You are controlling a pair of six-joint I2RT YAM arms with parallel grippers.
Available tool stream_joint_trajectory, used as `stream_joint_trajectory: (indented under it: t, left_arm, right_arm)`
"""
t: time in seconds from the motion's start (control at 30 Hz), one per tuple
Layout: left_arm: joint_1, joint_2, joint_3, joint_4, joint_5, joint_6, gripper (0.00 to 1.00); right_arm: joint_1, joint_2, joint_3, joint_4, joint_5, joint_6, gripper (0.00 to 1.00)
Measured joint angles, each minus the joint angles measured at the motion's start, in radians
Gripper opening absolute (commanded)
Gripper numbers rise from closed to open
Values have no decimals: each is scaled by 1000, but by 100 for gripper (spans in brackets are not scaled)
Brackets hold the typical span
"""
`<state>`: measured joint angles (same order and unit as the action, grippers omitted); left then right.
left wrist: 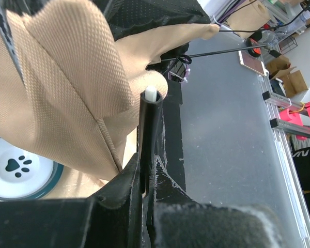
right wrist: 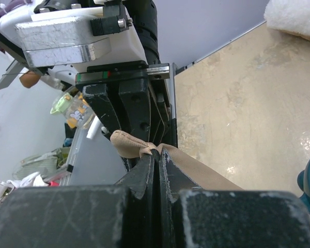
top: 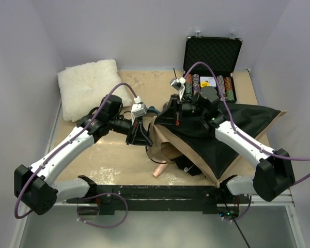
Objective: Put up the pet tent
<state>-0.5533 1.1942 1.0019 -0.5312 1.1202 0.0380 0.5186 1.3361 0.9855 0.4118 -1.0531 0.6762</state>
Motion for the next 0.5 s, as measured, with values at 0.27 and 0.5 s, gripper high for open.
stream_joint_trajectory:
  t: [0.27, 0.5]
  left_arm:
    - [-8, 6, -15, 19, 1, 0, 0]
    - [-19, 35, -11, 18, 2, 0, 0]
  right_arm:
    - [-8, 2, 16, 23, -16, 42, 0]
    - [-10, 19, 30, 27, -16, 74, 0]
